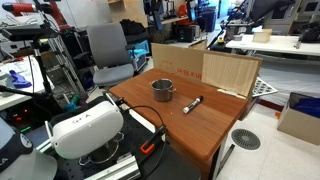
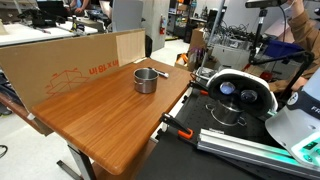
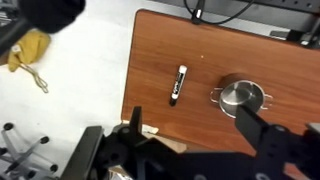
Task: Place the black marker inside the silver pot
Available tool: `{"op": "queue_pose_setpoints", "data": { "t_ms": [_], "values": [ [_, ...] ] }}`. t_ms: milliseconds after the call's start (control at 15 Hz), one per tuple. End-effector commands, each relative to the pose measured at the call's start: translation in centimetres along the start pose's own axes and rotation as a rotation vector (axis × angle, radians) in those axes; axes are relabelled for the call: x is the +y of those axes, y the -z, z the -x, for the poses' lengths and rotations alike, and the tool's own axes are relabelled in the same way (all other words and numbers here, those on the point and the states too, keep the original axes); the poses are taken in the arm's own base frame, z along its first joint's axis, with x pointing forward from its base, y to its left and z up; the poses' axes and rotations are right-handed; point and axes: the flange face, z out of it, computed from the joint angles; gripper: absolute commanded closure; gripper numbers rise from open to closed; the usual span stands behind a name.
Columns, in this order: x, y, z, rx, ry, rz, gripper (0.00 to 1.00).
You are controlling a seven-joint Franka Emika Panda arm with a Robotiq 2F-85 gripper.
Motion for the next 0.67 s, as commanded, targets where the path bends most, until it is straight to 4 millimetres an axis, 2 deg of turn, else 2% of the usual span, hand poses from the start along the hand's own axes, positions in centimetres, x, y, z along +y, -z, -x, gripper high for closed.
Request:
{"op": "queue_pose_setpoints", "data": {
  "t_ms": [0,200,600],
  "values": [
    [0.3,-1.0,-0.7,0.029,0.001,0.0,0.0],
    [0.7,-2.6,-1.1,0.029,0.023,-0.015,0.0],
    [3.1,-7.0,-1.3,0.002,0.079,-0.072,0.0]
  ]
}}
